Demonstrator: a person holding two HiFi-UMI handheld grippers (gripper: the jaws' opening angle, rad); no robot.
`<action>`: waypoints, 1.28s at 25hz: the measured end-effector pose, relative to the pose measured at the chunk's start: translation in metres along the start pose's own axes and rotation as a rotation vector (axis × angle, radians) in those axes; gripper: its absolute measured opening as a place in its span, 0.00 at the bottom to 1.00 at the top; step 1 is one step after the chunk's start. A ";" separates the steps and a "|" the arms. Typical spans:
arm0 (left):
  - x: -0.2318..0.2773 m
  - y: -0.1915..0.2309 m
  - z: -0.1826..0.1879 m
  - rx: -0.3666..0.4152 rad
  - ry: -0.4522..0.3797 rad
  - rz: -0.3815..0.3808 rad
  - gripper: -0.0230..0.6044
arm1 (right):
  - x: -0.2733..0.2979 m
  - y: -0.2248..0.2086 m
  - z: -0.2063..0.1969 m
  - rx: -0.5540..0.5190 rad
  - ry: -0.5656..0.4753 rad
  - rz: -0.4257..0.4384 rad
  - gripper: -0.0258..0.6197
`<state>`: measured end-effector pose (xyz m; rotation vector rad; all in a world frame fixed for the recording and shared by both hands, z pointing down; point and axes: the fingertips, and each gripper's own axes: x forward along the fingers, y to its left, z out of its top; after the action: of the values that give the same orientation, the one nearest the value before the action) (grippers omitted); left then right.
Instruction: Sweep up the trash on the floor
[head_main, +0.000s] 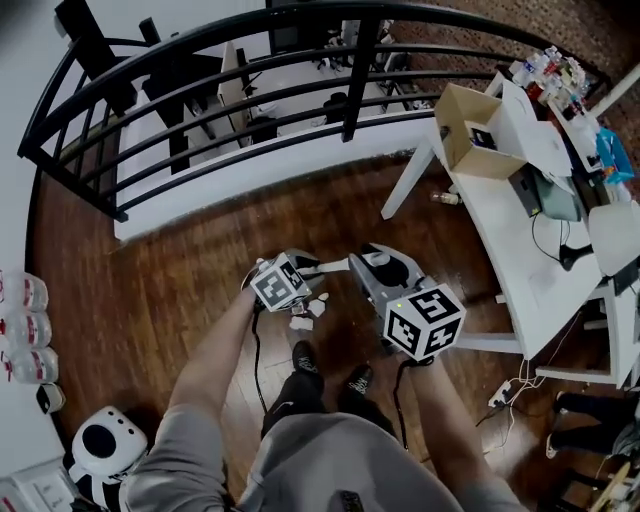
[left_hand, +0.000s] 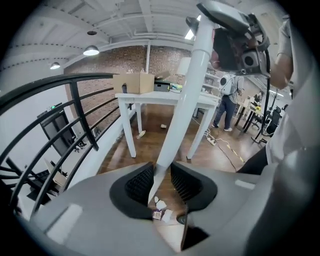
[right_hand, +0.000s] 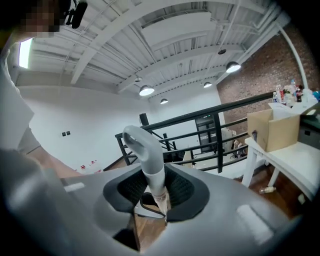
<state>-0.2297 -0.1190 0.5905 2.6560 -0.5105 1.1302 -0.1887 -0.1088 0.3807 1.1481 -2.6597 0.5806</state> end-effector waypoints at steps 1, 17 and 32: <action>0.002 -0.004 0.012 0.009 -0.019 -0.011 0.22 | -0.010 -0.004 0.006 0.000 -0.011 -0.022 0.19; 0.162 -0.116 0.154 0.080 -0.065 -0.179 0.21 | -0.156 -0.155 -0.005 0.002 -0.044 -0.250 0.19; 0.297 -0.153 0.164 -0.059 -0.023 -0.094 0.19 | -0.184 -0.281 -0.079 0.059 0.075 -0.161 0.19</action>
<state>0.1297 -0.0999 0.6855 2.6155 -0.4124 1.0422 0.1434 -0.1301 0.4723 1.3149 -2.4745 0.6621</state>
